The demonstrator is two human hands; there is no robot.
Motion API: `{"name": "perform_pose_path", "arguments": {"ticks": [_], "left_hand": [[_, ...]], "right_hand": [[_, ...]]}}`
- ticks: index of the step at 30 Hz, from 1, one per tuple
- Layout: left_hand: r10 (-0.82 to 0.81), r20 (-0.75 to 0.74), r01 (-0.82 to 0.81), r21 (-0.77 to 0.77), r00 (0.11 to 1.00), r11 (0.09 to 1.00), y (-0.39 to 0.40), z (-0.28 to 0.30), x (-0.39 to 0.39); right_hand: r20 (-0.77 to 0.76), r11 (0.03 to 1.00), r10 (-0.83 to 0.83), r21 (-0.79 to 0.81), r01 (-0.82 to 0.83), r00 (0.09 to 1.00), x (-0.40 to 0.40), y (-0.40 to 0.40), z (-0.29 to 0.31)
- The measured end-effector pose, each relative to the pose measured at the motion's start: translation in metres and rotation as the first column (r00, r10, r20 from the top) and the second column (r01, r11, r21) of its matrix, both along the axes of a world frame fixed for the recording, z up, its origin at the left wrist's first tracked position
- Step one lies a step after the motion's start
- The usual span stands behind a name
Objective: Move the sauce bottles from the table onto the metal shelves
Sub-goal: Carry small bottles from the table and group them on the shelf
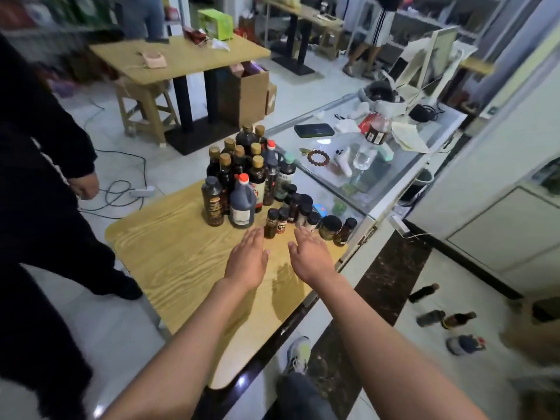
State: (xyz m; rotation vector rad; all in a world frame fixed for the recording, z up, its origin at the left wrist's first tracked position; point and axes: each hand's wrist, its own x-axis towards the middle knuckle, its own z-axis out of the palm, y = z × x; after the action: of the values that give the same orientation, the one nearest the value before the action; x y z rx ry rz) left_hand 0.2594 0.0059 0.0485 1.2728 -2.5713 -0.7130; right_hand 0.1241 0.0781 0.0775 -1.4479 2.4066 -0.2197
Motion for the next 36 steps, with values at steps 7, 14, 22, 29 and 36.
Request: {"name": "perform_pose_path", "arguments": {"ticks": [7, 14, 22, 29, 36], "left_hand": [[0.083, -0.002, -0.082, 0.089, 0.997, 0.993, -0.048, -0.020, -0.036], [0.262, -0.009, -0.250, 0.262, 0.965, 0.932, -0.099, -0.054, -0.101], [0.421, -0.035, -0.388, 0.324, 0.906, 0.863, -0.132, -0.111, -0.150], [0.516, -0.119, -0.442, 0.376, 0.848, 0.814, -0.130, -0.117, -0.148], [0.539, -0.284, -0.366, 0.485, 0.793, 0.794, -0.108, -0.078, -0.136]], "right_hand": [[0.112, 0.998, -0.056, 0.015, 0.055, 0.992, -0.043, -0.057, -0.037], [0.176, 0.999, -0.018, 0.045, 0.011, 0.984, -0.096, -0.140, -0.078], [0.090, 0.979, 0.110, 0.165, -0.124, 0.990, -0.123, -0.179, -0.118], [0.218, 0.989, 0.115, 0.066, -0.132, 0.969, -0.133, -0.179, -0.117], [0.358, 0.993, -0.002, -0.112, 0.045, 0.934, -0.133, -0.151, -0.089]]}}
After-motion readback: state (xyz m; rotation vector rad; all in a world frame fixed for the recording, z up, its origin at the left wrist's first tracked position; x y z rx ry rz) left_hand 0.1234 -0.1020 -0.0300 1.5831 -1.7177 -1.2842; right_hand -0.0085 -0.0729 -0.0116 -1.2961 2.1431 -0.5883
